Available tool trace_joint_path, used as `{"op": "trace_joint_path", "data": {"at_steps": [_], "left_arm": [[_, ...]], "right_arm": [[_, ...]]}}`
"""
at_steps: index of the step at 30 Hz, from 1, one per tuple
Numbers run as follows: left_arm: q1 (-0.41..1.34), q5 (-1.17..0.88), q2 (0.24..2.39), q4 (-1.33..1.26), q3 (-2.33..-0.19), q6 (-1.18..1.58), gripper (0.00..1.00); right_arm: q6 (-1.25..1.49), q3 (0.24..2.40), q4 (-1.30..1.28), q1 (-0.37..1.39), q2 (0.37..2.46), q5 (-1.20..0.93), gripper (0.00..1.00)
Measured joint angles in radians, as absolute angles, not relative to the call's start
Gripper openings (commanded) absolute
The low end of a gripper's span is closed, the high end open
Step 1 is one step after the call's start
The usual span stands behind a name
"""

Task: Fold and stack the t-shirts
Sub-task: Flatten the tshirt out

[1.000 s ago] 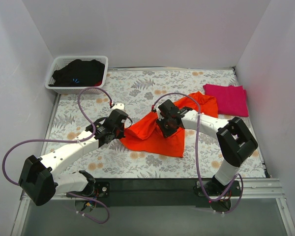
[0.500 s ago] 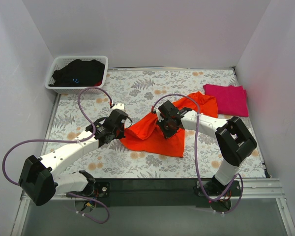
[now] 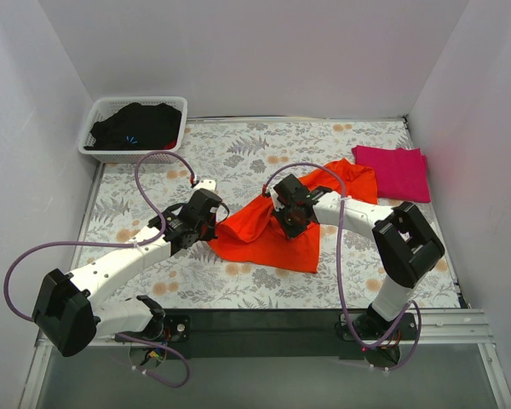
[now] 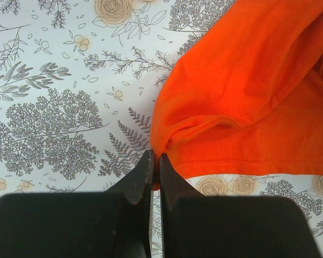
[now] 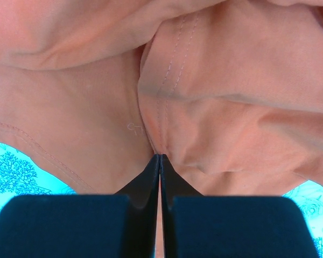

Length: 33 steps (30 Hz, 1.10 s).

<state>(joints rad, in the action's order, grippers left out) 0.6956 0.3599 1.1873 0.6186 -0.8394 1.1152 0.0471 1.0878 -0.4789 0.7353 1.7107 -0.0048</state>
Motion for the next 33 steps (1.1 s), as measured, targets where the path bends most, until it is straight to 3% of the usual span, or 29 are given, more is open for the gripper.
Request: {"op": "trace_joint_path", "data": {"at_steps": [11, 19, 20, 24, 33], "left_arm": [[0.695, 0.355, 1.187, 0.617, -0.839, 1.115, 0.00], [0.695, 0.355, 1.187, 0.616, -0.839, 1.116, 0.00], [0.695, 0.355, 1.187, 0.616, -0.839, 1.115, 0.00], [0.695, 0.355, 1.187, 0.616, -0.839, 1.116, 0.00], [0.673, 0.362, 1.195, 0.598, -0.847, 1.099, 0.00]], "right_arm": [[0.047, 1.083, -0.474, 0.756, 1.747, -0.007, 0.18], [0.048, 1.083, -0.472, 0.775, 1.748, 0.039, 0.21], [0.048, 1.083, -0.472, 0.778, 1.747, 0.046, 0.20], [0.044, 1.083, -0.472, 0.780, 1.748, 0.078, 0.01], [0.044, 1.116, -0.525, 0.771, 1.722, 0.302, 0.01]]}}
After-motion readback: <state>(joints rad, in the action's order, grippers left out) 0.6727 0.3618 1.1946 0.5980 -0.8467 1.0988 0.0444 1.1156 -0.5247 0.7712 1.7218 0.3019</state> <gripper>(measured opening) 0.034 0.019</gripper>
